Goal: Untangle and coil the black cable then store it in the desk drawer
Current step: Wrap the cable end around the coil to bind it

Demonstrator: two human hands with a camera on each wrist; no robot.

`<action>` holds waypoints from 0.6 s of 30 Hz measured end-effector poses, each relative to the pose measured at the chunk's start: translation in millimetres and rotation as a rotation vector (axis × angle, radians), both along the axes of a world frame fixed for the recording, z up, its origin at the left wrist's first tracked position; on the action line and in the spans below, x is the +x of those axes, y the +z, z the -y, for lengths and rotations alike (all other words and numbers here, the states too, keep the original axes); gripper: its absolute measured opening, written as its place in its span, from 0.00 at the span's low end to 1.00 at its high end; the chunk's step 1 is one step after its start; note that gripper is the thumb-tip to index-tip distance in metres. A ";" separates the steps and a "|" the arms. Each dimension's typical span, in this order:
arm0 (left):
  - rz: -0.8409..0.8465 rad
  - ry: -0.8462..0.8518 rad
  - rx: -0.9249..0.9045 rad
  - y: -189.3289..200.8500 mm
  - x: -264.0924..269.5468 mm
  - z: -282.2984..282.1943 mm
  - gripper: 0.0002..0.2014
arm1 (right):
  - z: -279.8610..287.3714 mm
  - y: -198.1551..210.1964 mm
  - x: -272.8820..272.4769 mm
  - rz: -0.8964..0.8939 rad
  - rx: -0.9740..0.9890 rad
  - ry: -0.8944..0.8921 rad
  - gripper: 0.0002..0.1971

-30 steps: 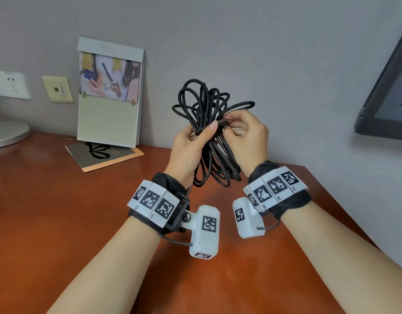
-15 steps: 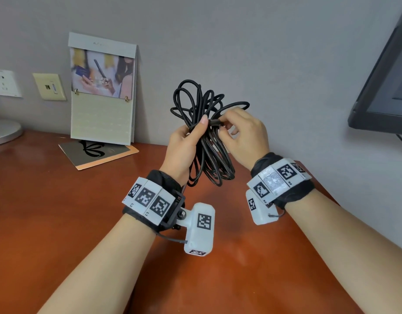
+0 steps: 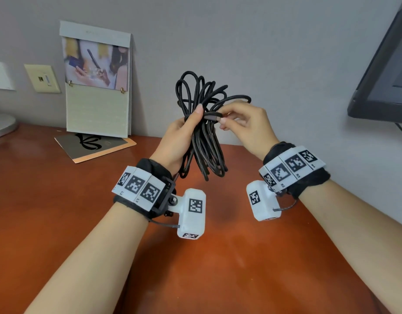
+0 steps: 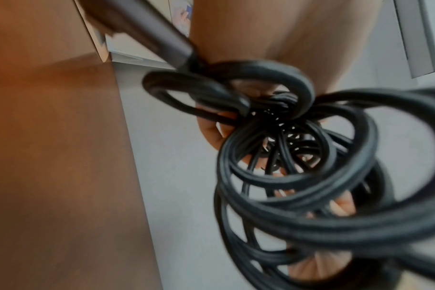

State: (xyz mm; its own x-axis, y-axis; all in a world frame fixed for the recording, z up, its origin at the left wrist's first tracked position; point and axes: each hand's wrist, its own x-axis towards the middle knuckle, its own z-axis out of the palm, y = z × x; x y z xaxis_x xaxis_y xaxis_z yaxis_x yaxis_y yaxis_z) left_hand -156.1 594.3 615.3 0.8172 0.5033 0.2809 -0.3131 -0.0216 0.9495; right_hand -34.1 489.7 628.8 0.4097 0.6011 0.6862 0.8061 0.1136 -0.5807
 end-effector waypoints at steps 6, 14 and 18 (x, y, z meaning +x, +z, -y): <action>-0.008 0.008 -0.023 -1.8 1.2 -0.8 0.20 | -5.2 -11.1 -8.6 -0.075 0.101 0.018 0.17; -0.038 0.018 -0.020 -1.4 1.5 -2.4 0.21 | -5.1 -1.2 -10.0 0.034 -0.093 0.044 0.13; -0.049 0.062 0.002 -4.1 3.9 -4.1 0.22 | -4.4 -7.0 -17.8 -0.076 0.025 0.005 0.15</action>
State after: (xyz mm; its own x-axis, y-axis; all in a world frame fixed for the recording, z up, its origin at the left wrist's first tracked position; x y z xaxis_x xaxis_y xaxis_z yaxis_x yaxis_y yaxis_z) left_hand -152.2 598.4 611.2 0.7973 0.5529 0.2420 -0.2640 -0.0411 0.9637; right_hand -52.0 494.2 621.7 0.4580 0.5863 0.6683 0.7592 0.1331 -0.6371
